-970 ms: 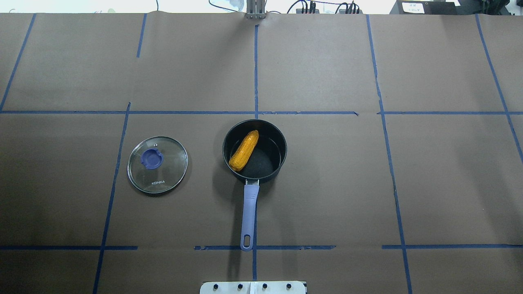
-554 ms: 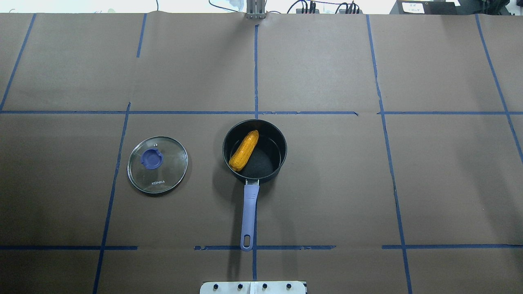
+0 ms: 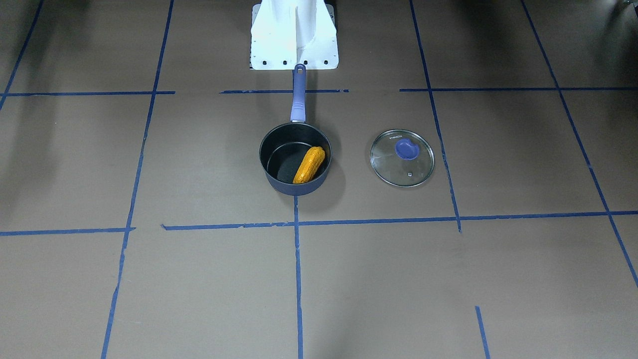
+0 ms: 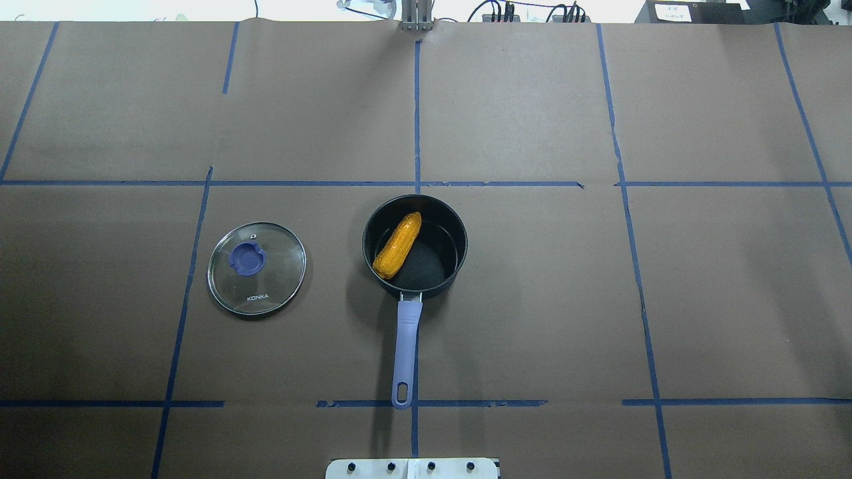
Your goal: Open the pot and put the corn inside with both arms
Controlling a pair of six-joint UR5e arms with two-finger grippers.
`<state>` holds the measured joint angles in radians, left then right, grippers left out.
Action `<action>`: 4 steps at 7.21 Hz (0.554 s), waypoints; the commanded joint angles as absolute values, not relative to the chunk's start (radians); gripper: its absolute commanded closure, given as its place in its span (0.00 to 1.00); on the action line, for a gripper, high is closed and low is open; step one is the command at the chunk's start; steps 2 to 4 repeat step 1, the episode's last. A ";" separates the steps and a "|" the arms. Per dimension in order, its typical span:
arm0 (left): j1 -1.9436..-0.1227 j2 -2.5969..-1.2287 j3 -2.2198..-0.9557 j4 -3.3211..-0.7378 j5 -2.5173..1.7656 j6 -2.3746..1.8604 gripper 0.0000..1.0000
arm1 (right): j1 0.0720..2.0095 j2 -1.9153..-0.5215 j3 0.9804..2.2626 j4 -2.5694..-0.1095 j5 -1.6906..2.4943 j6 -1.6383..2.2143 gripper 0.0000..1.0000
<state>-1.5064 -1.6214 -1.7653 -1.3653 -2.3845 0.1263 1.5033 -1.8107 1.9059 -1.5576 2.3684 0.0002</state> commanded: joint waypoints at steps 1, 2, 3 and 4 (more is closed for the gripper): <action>-1.506 -1.621 -1.775 -1.364 -2.382 0.132 0.00 | 1.503 -1.809 1.907 -1.554 2.368 0.002 0.00; -1.506 -1.621 -1.775 -1.364 -2.382 0.132 0.00 | 1.503 -1.809 1.907 -1.554 2.368 0.002 0.00; -1.506 -1.621 -1.775 -1.364 -2.382 0.132 0.00 | 1.503 -1.809 1.907 -1.554 2.368 0.002 0.00; -1.506 -1.621 -1.775 -1.364 -2.382 0.132 0.00 | 1.503 -1.809 1.907 -1.554 2.368 0.002 0.00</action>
